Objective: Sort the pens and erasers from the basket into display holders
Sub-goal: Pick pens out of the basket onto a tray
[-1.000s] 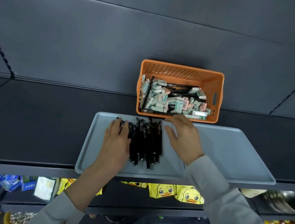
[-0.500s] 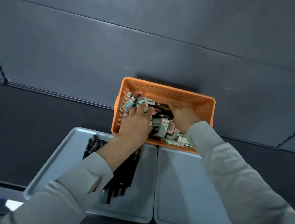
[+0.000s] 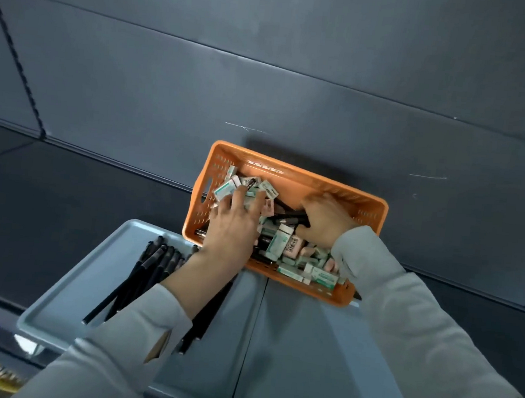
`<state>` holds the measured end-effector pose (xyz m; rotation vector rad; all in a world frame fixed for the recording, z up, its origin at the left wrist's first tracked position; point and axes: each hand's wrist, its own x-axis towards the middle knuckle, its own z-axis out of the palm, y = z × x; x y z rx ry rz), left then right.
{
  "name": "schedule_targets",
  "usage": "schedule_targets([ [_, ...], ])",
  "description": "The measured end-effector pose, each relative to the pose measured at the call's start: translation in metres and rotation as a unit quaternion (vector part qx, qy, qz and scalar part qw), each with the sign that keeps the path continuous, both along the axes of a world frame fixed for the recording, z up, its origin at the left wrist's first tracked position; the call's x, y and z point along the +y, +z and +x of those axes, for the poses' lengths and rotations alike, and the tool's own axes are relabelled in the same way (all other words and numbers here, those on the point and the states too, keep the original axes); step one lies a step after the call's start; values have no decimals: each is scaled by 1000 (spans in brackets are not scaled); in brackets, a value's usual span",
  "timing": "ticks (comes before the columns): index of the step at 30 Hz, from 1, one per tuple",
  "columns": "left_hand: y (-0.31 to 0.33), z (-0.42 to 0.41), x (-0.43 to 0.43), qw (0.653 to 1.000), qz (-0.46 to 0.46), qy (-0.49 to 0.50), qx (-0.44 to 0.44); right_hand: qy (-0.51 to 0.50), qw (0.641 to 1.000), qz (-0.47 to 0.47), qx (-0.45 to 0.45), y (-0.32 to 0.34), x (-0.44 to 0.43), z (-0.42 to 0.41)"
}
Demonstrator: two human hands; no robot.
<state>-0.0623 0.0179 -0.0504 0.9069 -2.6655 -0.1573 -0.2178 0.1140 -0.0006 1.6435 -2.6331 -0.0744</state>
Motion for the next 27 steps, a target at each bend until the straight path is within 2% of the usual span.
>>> schedule_targets([
  [7, 9, 1, -1, 999, 27, 39, 4, 0, 997, 0, 81, -10, 3, 8],
  [16, 16, 12, -7, 999, -11, 16, 33, -15, 975, -8, 224, -16, 4, 20],
  [19, 19, 11, -8, 999, -17, 7, 27, -22, 974, -50, 218, -16, 7, 26],
  [27, 26, -5, -11, 1000, -1, 6, -8, -59, 980, -79, 174, -18, 12, 30],
])
